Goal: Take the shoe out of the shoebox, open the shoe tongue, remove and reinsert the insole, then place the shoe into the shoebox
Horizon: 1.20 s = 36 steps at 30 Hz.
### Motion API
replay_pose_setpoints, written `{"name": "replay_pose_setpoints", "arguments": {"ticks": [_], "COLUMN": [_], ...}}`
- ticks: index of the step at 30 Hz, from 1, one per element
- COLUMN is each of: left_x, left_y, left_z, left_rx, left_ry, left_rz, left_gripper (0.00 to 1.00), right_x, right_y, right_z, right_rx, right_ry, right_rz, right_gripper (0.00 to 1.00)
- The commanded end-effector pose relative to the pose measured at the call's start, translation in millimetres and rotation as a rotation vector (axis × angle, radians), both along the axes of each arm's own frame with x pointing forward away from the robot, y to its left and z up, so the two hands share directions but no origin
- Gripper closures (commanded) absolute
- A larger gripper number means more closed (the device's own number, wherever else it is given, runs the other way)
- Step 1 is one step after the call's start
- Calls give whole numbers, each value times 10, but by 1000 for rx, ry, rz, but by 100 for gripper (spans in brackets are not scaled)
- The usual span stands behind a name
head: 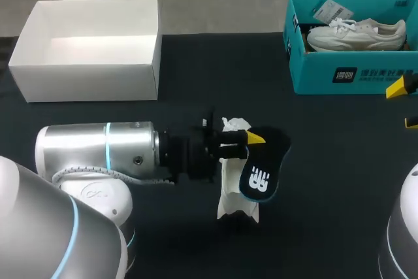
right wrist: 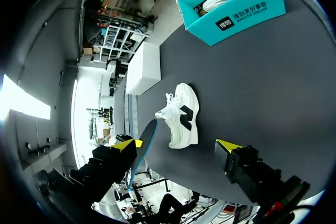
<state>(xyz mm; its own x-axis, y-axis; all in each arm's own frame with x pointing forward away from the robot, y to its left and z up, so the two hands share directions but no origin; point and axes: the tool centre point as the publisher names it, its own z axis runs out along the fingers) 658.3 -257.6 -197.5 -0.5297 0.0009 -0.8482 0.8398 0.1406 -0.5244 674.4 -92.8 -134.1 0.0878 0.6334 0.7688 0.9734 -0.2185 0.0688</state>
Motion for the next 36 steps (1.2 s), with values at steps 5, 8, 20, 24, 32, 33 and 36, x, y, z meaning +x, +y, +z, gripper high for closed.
{"name": "replay_pose_setpoints", "arguments": {"ticks": [5, 8, 20, 24, 32, 33, 36], "left_x": [-383, -458, -474, -474, -474, -474, -474], "left_y": [245, 267, 268, 268, 268, 268, 268], "left_z": [-182, -255, -280, -280, -280, -280, -280], "left_rx": [-18, -13, -6, -6, -6, -6, -6], "left_ry": [132, 173, 175, 175, 175, 175, 175], "left_rz": [-26, -23, -15, -15, -15, -15, -15], "left_gripper": [100, 100, 100, 100, 100, 100, 100], "right_x": [-23, -23, -23, -23, -23, -23, -23], "right_y": [2, 2, 2, 2, 2, 2, 2], "right_z": [-1, -1, -1, -1, -1, -1, -1], "right_rx": [-2, -2, -2, -2, -2, -2, -2], "right_ry": [0, 0, 0, 0, 0, 0, 0], "right_rz": [-4, -4, -4, -4, -4, -4, -4], "right_gripper": [0, 0, 0, 0, 0, 0, 0]}}
